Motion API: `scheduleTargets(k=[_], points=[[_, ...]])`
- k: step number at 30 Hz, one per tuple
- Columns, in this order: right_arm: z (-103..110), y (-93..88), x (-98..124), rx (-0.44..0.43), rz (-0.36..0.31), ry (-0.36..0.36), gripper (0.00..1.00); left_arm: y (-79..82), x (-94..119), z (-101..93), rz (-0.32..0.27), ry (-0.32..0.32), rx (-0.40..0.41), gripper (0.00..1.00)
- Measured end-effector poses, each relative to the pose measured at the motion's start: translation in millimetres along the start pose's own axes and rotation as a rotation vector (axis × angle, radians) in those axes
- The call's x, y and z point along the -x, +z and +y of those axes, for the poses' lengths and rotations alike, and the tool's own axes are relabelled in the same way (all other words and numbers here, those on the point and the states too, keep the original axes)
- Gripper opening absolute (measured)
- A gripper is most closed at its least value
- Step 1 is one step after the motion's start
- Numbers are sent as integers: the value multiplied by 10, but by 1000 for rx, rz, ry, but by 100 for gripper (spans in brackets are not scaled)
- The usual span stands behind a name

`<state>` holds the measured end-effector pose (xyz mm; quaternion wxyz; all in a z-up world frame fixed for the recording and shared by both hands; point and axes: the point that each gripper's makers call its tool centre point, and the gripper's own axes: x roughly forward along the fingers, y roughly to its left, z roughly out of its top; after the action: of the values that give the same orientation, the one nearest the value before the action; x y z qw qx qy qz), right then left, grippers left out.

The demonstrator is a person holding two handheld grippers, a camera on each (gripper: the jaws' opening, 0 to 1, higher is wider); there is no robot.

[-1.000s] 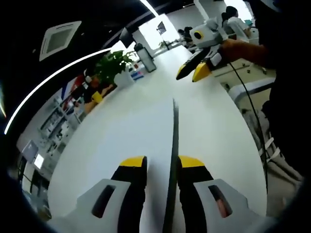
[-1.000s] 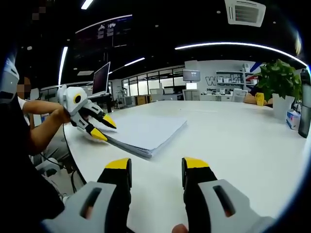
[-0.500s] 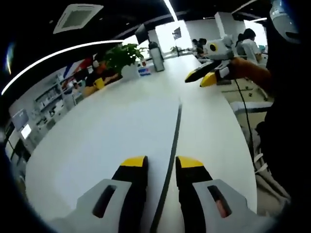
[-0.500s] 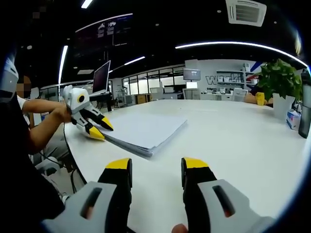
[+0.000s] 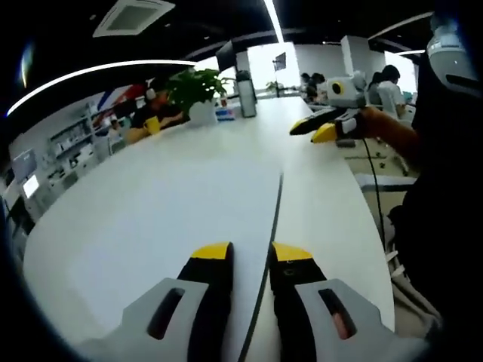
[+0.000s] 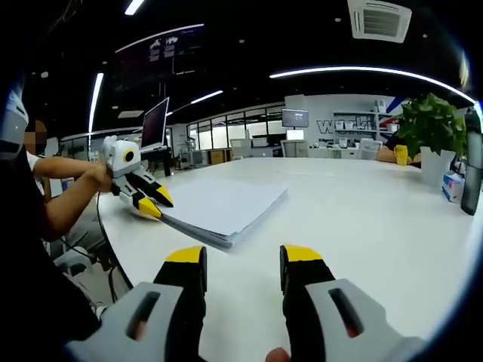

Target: Grasp the top corner of one sheet in the document stack and pull a single sheet out from the document stack, separating that one sheet from the rest and lifting it clear until the single sheet is fully removed from the stack

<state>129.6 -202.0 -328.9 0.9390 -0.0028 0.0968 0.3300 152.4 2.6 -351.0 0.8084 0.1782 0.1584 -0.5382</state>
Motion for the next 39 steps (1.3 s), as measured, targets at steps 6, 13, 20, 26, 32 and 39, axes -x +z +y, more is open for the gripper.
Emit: scheduleTargets(k=[6, 13, 20, 26, 32, 39], points=[[-2, -6, -8, 2, -2, -3, 38, -10, 15, 41, -62, -57, 100, 20], [-18, -27, -4, -1, -3, -9, 38, -11, 23, 42, -120, -94, 197, 20], [-16, -56, -10, -5, -5, -10, 38, -21, 33, 74, -146, -130, 252, 19], [-12, -75, -20, -7, -3, -8, 38, -12, 37, 61, -163, -155, 295, 17], [-12, -65, -23, -6, 0, -6, 38, 7, 40, 37, -178, -166, 306, 16], [-44, -41, -24, -6, 3, -15, 38, 26, 58, 35, -203, -162, 305, 15]])
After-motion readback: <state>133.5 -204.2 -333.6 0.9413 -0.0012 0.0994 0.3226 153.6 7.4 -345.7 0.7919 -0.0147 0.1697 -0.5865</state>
